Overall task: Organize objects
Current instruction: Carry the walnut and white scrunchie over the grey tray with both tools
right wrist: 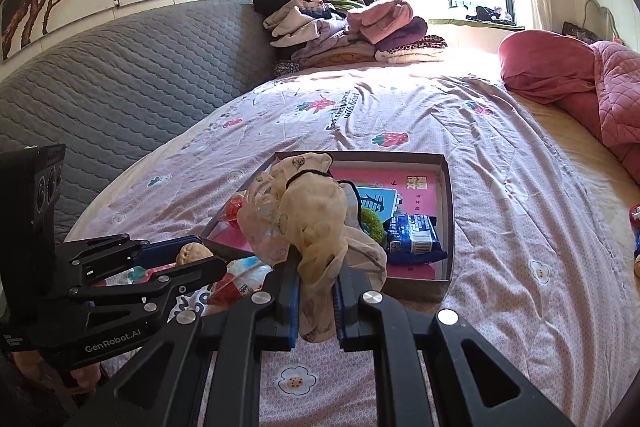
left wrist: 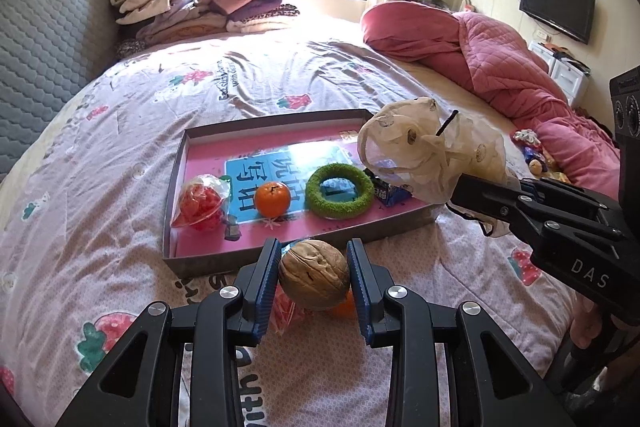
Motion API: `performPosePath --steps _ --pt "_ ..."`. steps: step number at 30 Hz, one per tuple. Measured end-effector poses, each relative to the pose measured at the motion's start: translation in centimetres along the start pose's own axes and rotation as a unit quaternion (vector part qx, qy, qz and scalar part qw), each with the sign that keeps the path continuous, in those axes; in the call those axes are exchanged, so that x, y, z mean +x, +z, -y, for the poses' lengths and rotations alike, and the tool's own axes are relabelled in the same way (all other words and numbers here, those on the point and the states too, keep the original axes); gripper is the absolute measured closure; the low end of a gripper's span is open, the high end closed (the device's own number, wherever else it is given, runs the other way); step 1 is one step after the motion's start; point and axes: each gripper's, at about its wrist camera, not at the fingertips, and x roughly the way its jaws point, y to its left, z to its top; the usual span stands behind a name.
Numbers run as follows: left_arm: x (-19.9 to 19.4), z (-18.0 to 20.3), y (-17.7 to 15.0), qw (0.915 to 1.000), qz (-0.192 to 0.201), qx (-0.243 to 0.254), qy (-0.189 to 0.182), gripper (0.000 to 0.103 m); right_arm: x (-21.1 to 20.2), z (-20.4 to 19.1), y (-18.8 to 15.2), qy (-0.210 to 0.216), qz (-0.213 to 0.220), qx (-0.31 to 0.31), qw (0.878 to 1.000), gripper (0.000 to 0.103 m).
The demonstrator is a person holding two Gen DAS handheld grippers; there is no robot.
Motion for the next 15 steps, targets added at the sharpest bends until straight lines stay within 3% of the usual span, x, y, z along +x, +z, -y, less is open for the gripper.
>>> performPosePath --steps 15 --pt "0.7 -0.6 2.1 0.9999 0.008 0.011 0.002 0.068 0.5 0.7 2.1 0.001 0.015 0.001 1.000 0.090"
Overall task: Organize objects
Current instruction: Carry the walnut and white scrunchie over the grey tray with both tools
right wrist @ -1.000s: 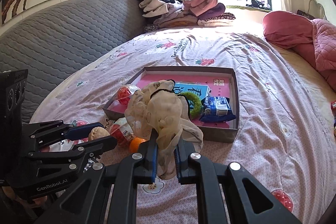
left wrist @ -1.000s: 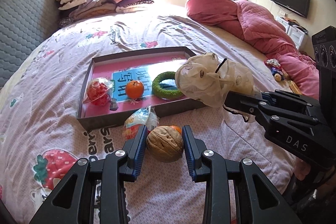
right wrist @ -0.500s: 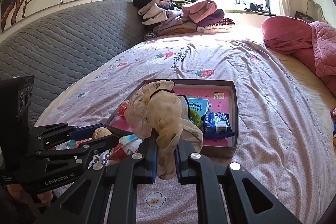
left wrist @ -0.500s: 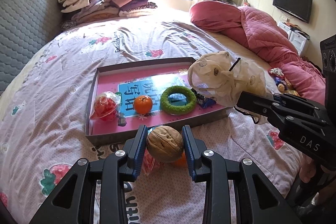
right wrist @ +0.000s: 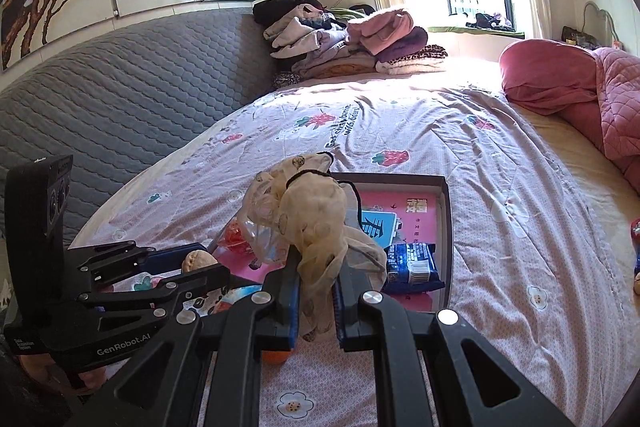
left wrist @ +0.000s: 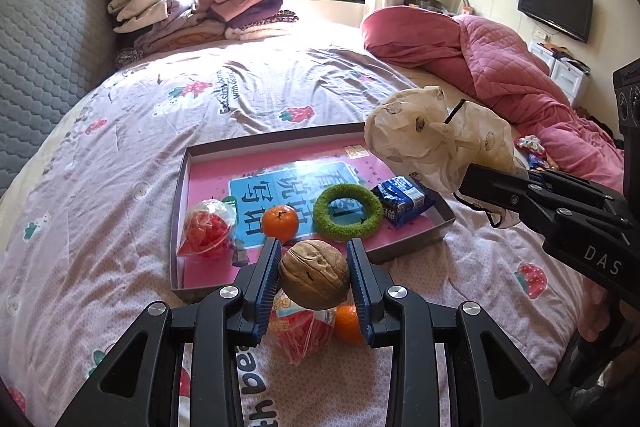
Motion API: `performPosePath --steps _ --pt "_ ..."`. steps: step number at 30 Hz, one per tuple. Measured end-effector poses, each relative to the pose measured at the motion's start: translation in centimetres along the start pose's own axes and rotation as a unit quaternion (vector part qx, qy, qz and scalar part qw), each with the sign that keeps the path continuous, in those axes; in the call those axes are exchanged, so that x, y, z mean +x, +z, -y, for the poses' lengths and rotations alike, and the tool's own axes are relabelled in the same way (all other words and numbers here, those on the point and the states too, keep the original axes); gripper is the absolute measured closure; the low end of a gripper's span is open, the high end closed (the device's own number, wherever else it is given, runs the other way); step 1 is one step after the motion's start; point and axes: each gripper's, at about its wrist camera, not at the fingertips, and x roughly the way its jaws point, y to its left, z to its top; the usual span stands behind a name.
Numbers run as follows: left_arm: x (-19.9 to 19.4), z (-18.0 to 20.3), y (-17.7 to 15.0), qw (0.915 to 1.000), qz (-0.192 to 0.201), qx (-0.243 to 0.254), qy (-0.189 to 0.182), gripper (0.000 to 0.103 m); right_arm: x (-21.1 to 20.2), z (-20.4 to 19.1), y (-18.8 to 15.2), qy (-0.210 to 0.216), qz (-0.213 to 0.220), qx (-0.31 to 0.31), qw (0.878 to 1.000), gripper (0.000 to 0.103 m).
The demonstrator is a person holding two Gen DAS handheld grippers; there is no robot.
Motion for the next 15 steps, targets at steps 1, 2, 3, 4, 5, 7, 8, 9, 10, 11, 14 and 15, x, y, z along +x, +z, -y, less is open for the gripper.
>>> performPosePath --steps 1,2,3,4,5,7,8,9,10,11,14,15 --pt "0.1 -0.1 0.2 1.0000 0.000 0.000 0.001 0.068 0.1 0.1 0.1 0.000 0.000 0.000 1.000 0.090" --pt "0.2 -0.2 0.4 1.0000 0.000 0.002 0.001 0.068 0.2 0.2 0.1 0.000 -0.002 0.000 1.000 0.090" --pt "0.3 -0.3 0.6 1.0000 0.001 0.003 0.002 0.068 0.3 0.2 0.1 0.000 -0.003 0.000 1.000 0.090" --pt "0.4 -0.4 0.7 1.0000 0.001 0.003 0.002 0.068 0.4 0.3 0.2 0.000 -0.004 0.002 1.000 0.090" --pt "0.4 -0.4 0.9 1.0000 0.002 0.004 0.003 0.068 0.5 0.5 0.3 0.000 -0.004 0.004 1.000 0.090" --pt "0.5 -0.7 1.2 1.0000 0.004 0.003 0.003 0.068 0.6 0.7 0.4 0.002 -0.004 0.007 1.000 0.090" --pt "0.6 -0.7 1.3 1.0000 0.005 0.004 0.004 0.068 0.7 0.7 0.5 0.001 -0.004 0.006 1.000 0.090" --pt "0.6 -0.8 1.4 1.0000 0.006 0.004 0.004 0.068 0.7 0.7 0.7 -0.001 -0.003 0.005 1.000 0.090" --pt "0.7 -0.9 1.5 1.0000 0.006 0.004 0.005 0.068 0.7 0.7 0.8 -0.001 -0.002 0.003 1.000 0.090" --pt "0.8 -1.0 1.6 1.0000 0.005 0.004 0.005 0.068 0.7 0.6 0.9 -0.003 0.000 0.002 1.000 0.090" --pt "0.9 -1.3 1.9 1.0000 0.006 0.002 0.005 0.068 0.7 0.5 1.4 -0.004 0.005 -0.001 1.000 0.090" --pt "0.9 -1.4 2.0 0.9999 0.008 0.003 0.006 0.068 0.7 0.4 1.6 -0.005 0.007 -0.003 1.000 0.090"
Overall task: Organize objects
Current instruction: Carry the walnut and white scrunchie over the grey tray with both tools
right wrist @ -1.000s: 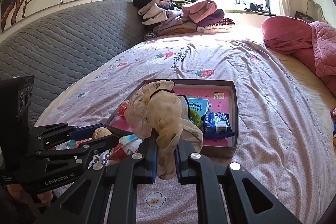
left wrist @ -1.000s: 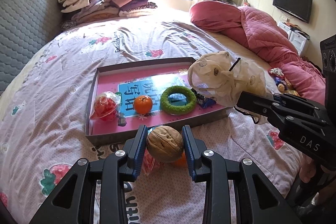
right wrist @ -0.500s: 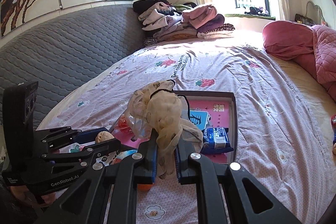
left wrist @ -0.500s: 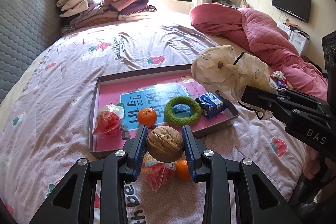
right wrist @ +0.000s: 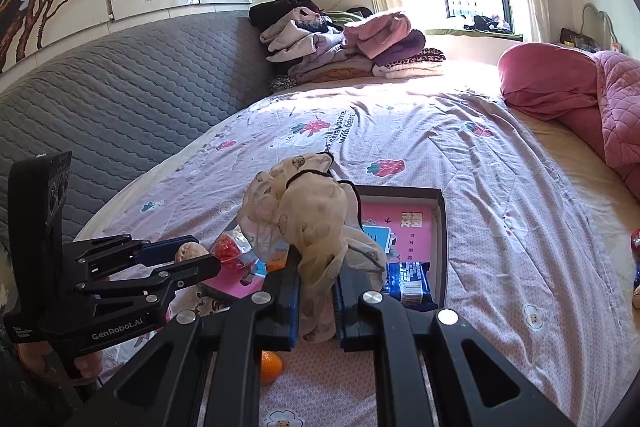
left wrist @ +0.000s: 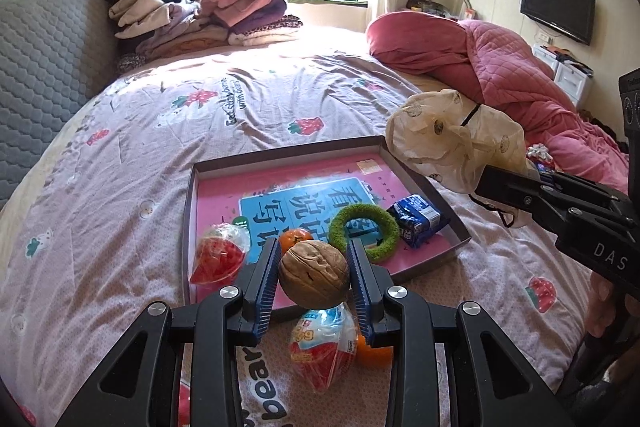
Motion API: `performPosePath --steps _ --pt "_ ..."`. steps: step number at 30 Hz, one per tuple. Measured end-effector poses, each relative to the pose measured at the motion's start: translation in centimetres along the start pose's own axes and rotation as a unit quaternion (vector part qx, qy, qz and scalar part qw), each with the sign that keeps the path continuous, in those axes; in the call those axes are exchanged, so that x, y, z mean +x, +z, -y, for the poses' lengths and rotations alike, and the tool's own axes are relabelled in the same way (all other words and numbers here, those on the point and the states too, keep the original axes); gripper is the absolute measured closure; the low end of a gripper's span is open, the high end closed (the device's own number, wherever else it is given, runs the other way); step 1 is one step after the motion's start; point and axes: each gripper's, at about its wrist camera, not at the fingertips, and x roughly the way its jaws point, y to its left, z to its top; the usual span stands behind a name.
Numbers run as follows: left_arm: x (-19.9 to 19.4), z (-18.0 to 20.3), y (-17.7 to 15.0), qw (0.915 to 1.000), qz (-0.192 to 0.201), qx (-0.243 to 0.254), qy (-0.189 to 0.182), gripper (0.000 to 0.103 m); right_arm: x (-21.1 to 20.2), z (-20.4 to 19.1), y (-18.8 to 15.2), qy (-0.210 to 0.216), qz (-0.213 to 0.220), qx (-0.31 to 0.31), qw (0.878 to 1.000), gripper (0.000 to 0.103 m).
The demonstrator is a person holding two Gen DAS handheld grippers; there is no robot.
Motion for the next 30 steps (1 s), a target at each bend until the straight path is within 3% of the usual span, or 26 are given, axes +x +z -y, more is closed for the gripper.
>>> performPosePath --steps 30 --pt "3.3 -5.1 2.8 0.9990 0.009 -0.035 0.026 0.068 2.8 2.3 2.0 -0.039 0.014 -0.015 0.999 0.089"
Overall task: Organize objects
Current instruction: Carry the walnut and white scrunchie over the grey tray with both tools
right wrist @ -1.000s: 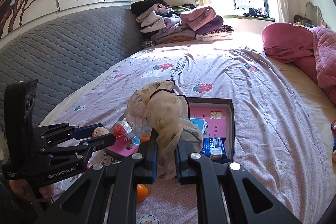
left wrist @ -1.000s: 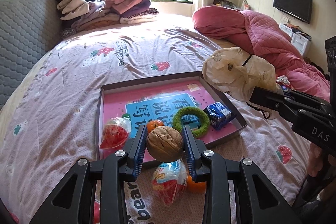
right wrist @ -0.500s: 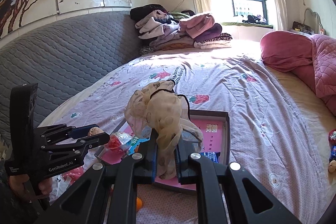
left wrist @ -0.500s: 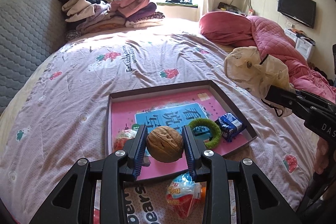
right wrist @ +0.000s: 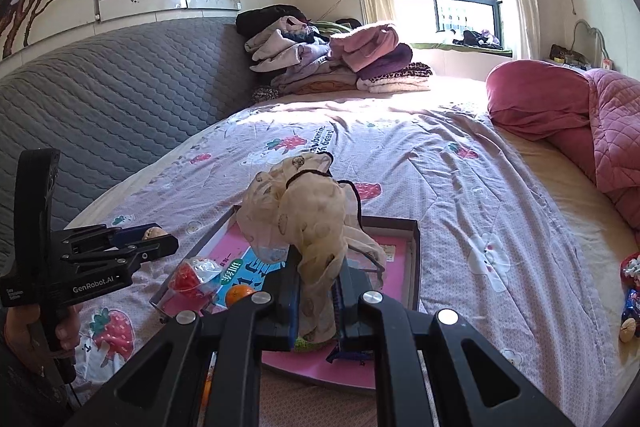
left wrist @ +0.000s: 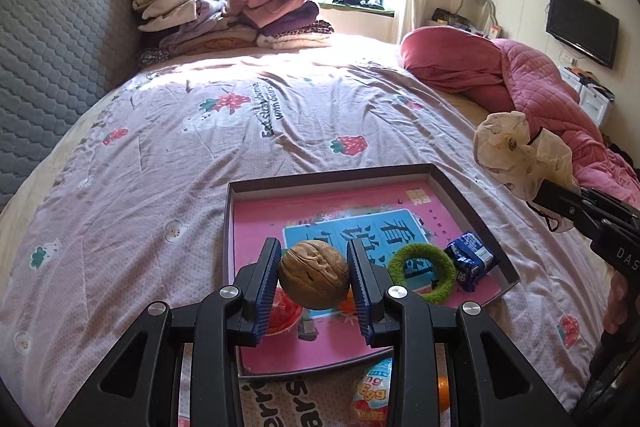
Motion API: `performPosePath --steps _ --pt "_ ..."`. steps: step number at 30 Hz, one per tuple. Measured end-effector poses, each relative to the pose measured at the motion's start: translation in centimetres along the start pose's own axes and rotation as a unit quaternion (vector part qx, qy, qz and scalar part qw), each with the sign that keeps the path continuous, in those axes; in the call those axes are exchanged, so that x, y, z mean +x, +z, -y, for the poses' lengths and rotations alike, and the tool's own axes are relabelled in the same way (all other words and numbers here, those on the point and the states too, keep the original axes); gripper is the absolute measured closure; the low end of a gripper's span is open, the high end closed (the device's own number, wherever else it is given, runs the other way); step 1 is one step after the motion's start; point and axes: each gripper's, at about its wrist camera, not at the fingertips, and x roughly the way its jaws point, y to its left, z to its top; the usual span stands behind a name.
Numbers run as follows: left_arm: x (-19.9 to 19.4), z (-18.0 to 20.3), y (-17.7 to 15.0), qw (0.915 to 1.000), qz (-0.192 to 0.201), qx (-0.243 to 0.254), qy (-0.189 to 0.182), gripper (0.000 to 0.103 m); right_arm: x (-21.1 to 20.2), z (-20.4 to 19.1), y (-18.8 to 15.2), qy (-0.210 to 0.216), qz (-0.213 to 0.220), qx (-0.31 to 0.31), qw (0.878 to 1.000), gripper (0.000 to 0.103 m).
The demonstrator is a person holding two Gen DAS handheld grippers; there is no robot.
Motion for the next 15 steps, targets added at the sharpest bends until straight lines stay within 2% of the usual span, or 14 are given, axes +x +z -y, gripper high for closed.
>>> performPosePath --steps 9,15 --pt "2.6 0.3 -1.3 0.9996 -0.025 0.012 0.005 0.068 2.6 0.7 -0.5 -0.009 -0.020 -0.005 1.000 0.089" --pt "4.1 1.5 -2.7 0.9986 -0.045 0.026 -0.007 0.068 4.2 1.0 -1.4 -0.011 -0.042 -0.006 0.999 0.089"
